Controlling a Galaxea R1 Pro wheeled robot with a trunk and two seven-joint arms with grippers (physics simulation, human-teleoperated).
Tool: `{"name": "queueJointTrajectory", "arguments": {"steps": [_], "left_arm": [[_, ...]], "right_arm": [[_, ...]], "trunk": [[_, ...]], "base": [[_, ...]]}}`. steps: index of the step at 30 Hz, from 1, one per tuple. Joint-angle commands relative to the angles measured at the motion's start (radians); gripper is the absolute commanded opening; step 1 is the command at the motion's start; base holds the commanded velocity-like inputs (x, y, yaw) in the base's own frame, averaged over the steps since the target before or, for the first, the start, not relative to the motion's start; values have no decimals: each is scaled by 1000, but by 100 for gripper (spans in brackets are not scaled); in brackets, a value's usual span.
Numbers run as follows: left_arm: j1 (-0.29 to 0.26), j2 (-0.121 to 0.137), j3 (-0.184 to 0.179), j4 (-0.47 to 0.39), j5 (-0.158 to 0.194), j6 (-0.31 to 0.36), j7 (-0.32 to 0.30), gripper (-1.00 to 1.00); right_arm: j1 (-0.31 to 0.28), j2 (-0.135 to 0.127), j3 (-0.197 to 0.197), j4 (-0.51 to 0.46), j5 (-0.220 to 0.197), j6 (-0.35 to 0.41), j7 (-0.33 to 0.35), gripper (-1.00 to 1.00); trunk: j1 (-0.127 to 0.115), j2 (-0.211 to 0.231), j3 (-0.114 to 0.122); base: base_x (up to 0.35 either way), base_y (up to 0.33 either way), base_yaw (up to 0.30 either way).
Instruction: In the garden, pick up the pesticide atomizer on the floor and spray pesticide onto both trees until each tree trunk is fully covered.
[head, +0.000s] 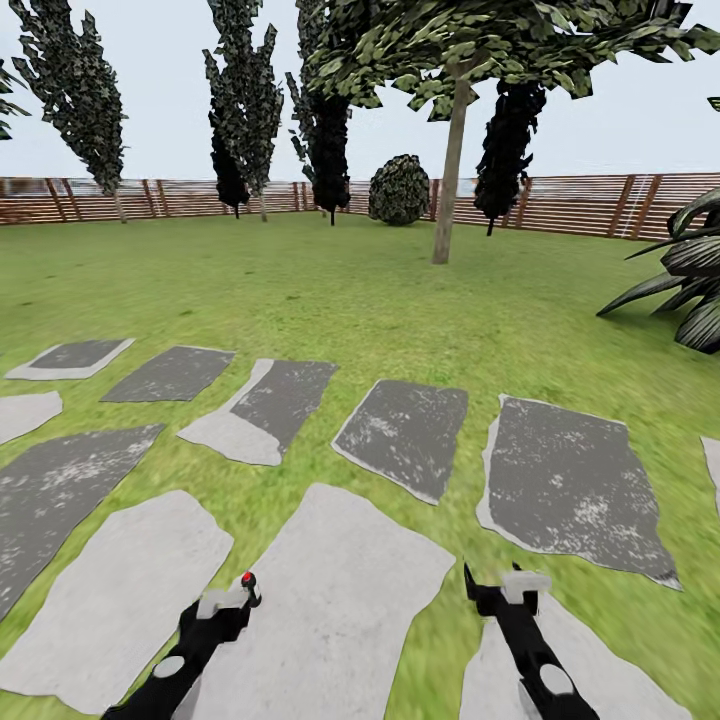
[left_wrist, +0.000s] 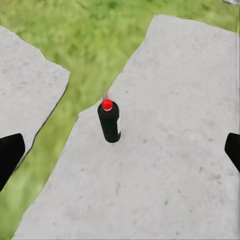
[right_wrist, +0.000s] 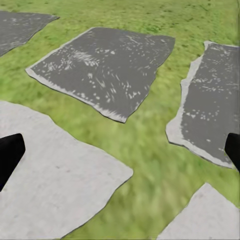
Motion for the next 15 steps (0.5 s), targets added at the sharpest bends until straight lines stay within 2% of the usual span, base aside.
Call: {"name": "queueJointTrajectory", "arguments": {"steps": [1, 5, 6, 8, 15], "left_arm": [[-23, 3, -1, 1, -10, 6, 1, 100], [-34, 17, 0, -4, -76, 10, 1, 100], [-57, 12, 3, -11, -98, 35, 0, 100], [-73, 3, 5, -12, -96, 58, -1, 100], [-82, -14, 5, -11, -98, 57, -3, 100]], "right_arm": [[-17, 0, 1, 0, 0, 0, 0, 100], [-26, -2, 0, -1, 1, 0, 3, 100], [-29, -3, 0, -2, 2, 0, 7, 100], [-30, -3, 0, -2, 3, 0, 9, 100], [-31, -3, 0, -5, 4, 7, 7, 100]], "trunk": [[0, 0, 0], [0, 0, 0], [0, 0, 0], [0, 0, 0], [0, 0, 0]], "base": [[0, 0, 0], [0, 0, 0], [0, 0, 0], [0, 0, 0], [0, 0, 0]]}}
